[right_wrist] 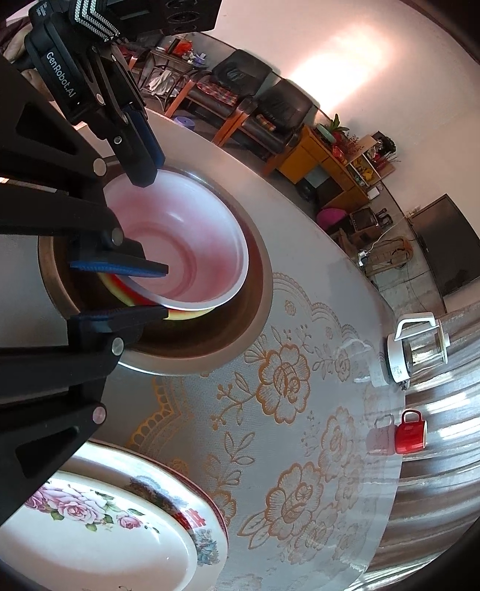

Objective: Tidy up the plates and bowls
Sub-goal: 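Lower the red bowl into the yellow bowl inside the steel bowl, then open both grippers and release the red bowl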

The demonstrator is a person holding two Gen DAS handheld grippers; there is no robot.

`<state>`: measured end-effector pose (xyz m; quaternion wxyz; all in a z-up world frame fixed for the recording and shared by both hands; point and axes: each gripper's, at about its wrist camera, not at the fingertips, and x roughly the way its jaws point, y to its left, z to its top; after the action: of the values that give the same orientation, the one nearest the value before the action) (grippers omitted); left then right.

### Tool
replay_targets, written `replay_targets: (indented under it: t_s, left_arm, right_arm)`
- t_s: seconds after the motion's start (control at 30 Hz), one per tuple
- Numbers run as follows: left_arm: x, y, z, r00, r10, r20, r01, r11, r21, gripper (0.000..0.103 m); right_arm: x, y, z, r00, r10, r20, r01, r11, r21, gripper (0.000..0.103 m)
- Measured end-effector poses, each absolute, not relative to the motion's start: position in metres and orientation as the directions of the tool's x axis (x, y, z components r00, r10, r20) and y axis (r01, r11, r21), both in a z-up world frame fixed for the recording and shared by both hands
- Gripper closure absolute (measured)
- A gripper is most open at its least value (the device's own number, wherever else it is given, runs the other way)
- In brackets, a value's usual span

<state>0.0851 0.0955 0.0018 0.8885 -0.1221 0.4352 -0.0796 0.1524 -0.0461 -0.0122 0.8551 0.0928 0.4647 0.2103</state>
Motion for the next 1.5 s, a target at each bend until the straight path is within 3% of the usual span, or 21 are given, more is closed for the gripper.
replay_targets:
  t_s: [0.8,1.5]
  left_arm:
    - [0.074,0.099,0.005,0.637,-0.200,-0.745,0.027,0.971,-0.238,0.069]
    - [0.068,0.125,0.002,0.642,-0.199,-0.741,-0.038,0.957,-0.289,0.069]
  right_arm:
    - [0.142,-0.055,-0.012,0.498,0.471,-0.728,-0.262,0.882,0.392,0.082]
    - [0.134,-0.073,-0.008,0.537,0.477,-0.696,-0.235,0.877,0.419,0.082]
